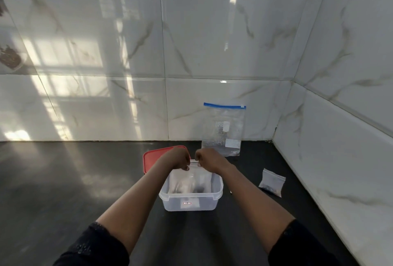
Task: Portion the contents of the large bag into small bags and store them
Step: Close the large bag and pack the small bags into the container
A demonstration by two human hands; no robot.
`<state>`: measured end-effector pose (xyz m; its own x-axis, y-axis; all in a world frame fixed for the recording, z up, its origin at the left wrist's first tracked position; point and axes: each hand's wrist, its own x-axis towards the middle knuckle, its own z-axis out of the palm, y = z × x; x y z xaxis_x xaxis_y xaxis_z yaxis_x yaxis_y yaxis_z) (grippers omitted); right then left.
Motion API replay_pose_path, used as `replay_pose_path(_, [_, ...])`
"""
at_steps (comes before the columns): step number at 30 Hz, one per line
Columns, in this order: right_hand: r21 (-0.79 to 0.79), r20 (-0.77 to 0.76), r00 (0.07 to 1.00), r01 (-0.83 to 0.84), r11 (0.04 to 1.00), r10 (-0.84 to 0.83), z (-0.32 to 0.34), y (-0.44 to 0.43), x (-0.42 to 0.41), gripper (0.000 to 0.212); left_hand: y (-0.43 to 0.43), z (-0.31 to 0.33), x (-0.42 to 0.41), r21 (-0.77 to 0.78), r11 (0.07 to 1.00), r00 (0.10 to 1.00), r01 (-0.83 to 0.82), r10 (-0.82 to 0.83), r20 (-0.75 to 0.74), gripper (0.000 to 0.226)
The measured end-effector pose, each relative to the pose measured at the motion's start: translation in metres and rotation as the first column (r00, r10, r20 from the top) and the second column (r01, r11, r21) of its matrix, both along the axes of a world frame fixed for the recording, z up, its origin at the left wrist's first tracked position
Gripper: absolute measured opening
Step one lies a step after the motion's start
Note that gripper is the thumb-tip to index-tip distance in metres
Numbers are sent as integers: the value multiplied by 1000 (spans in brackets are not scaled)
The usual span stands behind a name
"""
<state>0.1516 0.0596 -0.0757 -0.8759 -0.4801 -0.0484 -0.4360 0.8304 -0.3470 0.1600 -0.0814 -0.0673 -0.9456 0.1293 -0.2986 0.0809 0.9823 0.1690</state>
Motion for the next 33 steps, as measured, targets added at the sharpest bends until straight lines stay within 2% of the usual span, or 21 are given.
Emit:
replay_pose_path(4, [-154, -71, 987, 129, 980, -141, 10, 22, -13, 17, 26, 12, -16, 82, 997, 985, 1, 14, -174, 20])
replay_pose_path(8, [-200, -53, 942, 315, 928, -332, 6, 57, -23, 21, 73, 16, -28, 207, 976, 967, 66, -11, -254, 27])
replay_pose_path(12, [-231, 18, 862, 497, 836, -507, -12, 106, -30, 20, 127, 2, -35, 356, 932, 984, 74, -11, -176, 37])
replay_pose_path(16, [-213, 105, 789, 613, 761, -605, -33, 155, -37, 16, 168, -20, -41, 419, 907, 997, 44, -14, -74, 39])
replay_pose_path(22, [-85, 95, 764, 645, 760, -638, -62, 206, -38, 19, 208, -47, -49, 462, 886, 995, -38, -10, 101, 47])
replay_pose_path(28, [42, 70, 747, 660, 750, -661, -92, 236, -41, 27, 239, -69, -56, 510, 851, 979, -122, 18, 205, 45])
replay_pose_path(33, [108, 85, 738, 661, 743, -669, -103, 240, -45, 24, 250, -84, -55, 557, 803, 959, -212, 62, 276, 50])
